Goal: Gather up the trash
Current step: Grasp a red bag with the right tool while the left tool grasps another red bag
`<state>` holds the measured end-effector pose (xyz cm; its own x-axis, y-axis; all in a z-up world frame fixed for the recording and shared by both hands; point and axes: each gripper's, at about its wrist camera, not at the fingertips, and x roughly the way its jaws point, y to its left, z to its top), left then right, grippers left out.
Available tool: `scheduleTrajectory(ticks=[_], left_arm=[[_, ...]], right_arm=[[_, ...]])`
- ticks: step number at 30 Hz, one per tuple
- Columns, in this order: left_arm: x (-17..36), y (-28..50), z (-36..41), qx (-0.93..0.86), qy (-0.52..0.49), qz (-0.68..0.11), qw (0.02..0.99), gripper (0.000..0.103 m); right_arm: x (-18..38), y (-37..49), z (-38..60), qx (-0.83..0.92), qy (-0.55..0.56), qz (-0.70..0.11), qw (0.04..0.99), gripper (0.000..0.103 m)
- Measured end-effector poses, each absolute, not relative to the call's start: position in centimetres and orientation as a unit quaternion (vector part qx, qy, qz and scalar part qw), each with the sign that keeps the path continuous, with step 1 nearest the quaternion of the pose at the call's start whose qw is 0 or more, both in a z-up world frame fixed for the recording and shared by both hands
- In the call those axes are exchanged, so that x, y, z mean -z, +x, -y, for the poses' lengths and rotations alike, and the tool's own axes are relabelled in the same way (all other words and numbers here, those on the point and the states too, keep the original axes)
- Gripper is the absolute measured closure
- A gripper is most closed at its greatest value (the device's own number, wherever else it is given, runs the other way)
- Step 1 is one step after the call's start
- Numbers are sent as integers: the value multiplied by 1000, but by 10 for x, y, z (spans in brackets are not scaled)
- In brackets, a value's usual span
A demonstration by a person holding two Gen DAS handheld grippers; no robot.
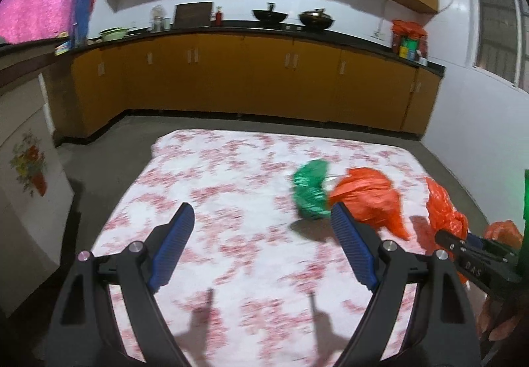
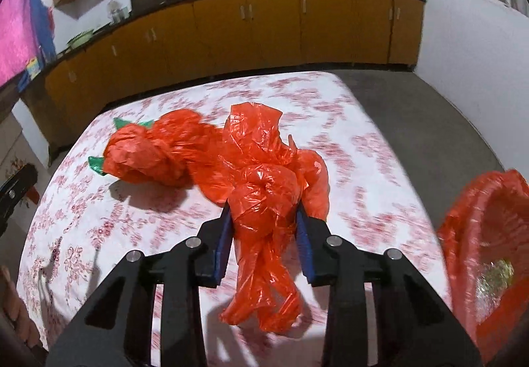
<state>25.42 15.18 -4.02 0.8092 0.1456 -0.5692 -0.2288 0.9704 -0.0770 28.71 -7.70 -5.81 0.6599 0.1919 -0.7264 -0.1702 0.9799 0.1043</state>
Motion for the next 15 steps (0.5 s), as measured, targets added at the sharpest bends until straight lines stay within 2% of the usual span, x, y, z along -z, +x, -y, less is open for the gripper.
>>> scheduleTrajectory(ticks=[8, 15], left_arm=[[40, 302, -99, -49, -47, -301, 951, 17], [58, 353, -83, -51, -34, -349, 935, 17]], right_arm=[[49, 276, 114, -81, 43, -392, 915, 68], [43, 272, 117, -89, 44, -385, 918, 68]])
